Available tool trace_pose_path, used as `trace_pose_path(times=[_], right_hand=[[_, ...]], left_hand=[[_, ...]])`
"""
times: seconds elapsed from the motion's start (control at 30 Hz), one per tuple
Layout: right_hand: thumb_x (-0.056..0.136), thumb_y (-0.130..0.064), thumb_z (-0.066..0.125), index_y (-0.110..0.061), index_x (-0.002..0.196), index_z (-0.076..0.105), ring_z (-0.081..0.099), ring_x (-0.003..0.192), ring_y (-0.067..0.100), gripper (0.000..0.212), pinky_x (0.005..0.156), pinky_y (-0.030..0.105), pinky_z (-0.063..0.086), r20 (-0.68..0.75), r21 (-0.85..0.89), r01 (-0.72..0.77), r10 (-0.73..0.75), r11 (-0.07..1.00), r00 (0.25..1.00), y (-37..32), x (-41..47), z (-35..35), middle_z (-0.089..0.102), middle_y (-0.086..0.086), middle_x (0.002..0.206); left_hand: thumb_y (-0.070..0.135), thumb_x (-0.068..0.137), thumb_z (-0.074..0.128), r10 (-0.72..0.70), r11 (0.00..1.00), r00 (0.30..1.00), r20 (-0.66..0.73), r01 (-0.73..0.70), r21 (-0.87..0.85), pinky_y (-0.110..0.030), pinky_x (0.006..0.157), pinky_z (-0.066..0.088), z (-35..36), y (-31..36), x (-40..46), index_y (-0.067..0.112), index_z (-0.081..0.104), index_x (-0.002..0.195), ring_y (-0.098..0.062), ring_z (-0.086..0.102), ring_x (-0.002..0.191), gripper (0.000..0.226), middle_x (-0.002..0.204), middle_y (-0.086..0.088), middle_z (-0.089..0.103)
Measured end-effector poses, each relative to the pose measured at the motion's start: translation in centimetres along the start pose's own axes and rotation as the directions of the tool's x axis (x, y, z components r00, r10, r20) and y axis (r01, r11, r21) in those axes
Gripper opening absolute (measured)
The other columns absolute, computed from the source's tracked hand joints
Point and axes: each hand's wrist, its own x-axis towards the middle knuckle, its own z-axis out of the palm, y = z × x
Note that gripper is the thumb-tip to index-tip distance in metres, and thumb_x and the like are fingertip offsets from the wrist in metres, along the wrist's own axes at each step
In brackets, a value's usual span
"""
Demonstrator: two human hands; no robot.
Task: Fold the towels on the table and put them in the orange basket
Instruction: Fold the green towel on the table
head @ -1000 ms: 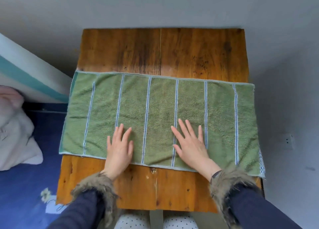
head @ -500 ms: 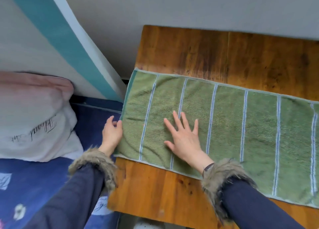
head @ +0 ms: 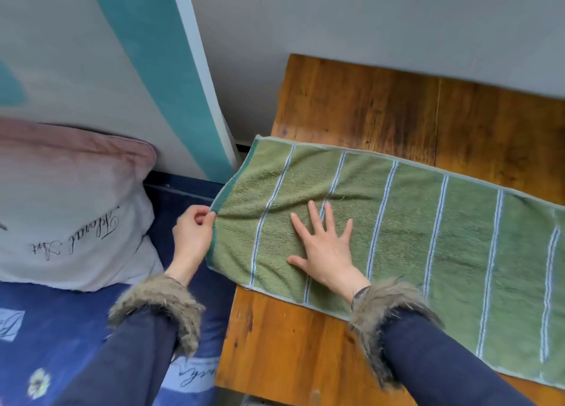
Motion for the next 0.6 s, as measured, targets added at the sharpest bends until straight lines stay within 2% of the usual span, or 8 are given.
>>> trace_pose_path(times=[0.1, 0.2, 0.3, 0.33, 0.43, 0.5, 0.6], right_hand=[[0.086, -0.061, 0.046, -0.035, 0.147, -0.004, -0.025, 0.140, 0.033, 0.083, 0.102, 0.071, -0.007, 0.006, 0.064, 0.023, -0.023, 0.998, 1.000, -1.2, 0.7, -0.5, -0.023, 0.000, 0.154], [0.094, -0.045, 0.042, -0.031, 0.148, 0.008, -0.010, 0.144, 0.024, 0.065, 0.110, 0.062, -0.002, -0.084, 0.242, 0.052, -0.033, 0.969, 0.996, -0.5, -0.5, -1.0, -0.009, -0.001, 0.158], [0.097, -0.032, 0.041, -0.025, 0.145, 0.026, 0.011, 0.144, 0.017, 0.050, 0.117, 0.045, 0.009, -0.207, 0.497, 0.044, 0.069, 0.867, 0.976, 2.0, -2.8, -1.6, 0.015, 0.000, 0.156], [0.098, -0.028, 0.040, -0.022, 0.143, 0.032, 0.018, 0.142, 0.016, 0.047, 0.116, 0.037, 0.013, -0.227, 0.562, 0.038, 0.110, 0.826, 0.968, 3.1, -3.6, -1.7, 0.023, 0.000, 0.154], [0.098, -0.021, 0.042, -0.016, 0.137, 0.043, 0.035, 0.133, 0.013, 0.039, 0.106, 0.020, 0.021, -0.214, 0.718, -0.015, 0.241, 0.696, 0.946, 7.0, -6.8, -2.3, 0.042, 0.000, 0.142], [0.097, -0.019, 0.043, -0.014, 0.133, 0.048, 0.044, 0.125, 0.014, 0.036, 0.103, 0.020, 0.027, -0.198, 0.772, -0.055, 0.322, 0.633, 0.926, 10.2, -9.3, -2.3, 0.049, 0.001, 0.135], [0.097, -0.020, 0.044, -0.014, 0.129, 0.052, 0.048, 0.119, 0.015, 0.033, 0.103, 0.029, 0.036, -0.154, 0.829, -0.119, 0.428, 0.546, 0.891, 15.4, -13.4, -1.8, 0.054, 0.002, 0.130]], left_hand=[[0.020, 0.088, 0.059, 0.074, 0.997, 0.997, 0.009, -0.074, 0.001, -0.033, 0.080, 0.046, -1.3, 1.3, -0.1, 0.020, 0.063, 0.091, -0.018, 0.061, 0.082, 0.005, 0.081, 0.002, 0.065], [0.022, 0.088, 0.060, 0.152, 0.988, 0.987, 0.053, -0.153, 0.015, -0.028, 0.075, 0.044, -1.0, 3.8, -1.4, 0.025, 0.064, 0.087, -0.004, 0.058, 0.072, 0.005, 0.076, 0.011, 0.063], [0.022, 0.088, 0.060, 0.196, 0.981, 0.971, 0.135, -0.192, -0.042, -0.025, 0.059, 0.042, 0.9, 7.3, -3.9, 0.024, 0.063, 0.087, -0.001, 0.051, 0.048, 0.004, 0.072, 0.007, 0.061], [0.022, 0.089, 0.060, 0.214, 0.977, 0.963, 0.167, -0.206, -0.061, -0.026, 0.058, 0.044, 1.8, 8.6, -5.0, 0.022, 0.064, 0.089, -0.004, 0.051, 0.047, 0.004, 0.073, 0.004, 0.061], [0.021, 0.089, 0.060, 0.292, 0.956, 0.929, 0.226, -0.285, -0.065, -0.033, 0.067, 0.052, 4.8, 12.8, -8.9, 0.018, 0.065, 0.092, -0.013, 0.054, 0.058, 0.007, 0.076, 0.005, 0.061], [0.019, 0.089, 0.060, 0.347, 0.938, 0.906, 0.243, -0.338, -0.079, -0.032, 0.063, 0.053, 7.1, 15.6, -11.9, 0.018, 0.064, 0.088, -0.010, 0.054, 0.053, 0.004, 0.072, 0.006, 0.061], [0.017, 0.090, 0.059, 0.402, 0.916, 0.871, 0.281, -0.385, -0.116, -0.027, 0.049, 0.054, 11.0, 19.4, -16.8, 0.021, 0.063, 0.084, -0.004, 0.054, 0.039, 0.008, 0.070, 0.004, 0.064]])
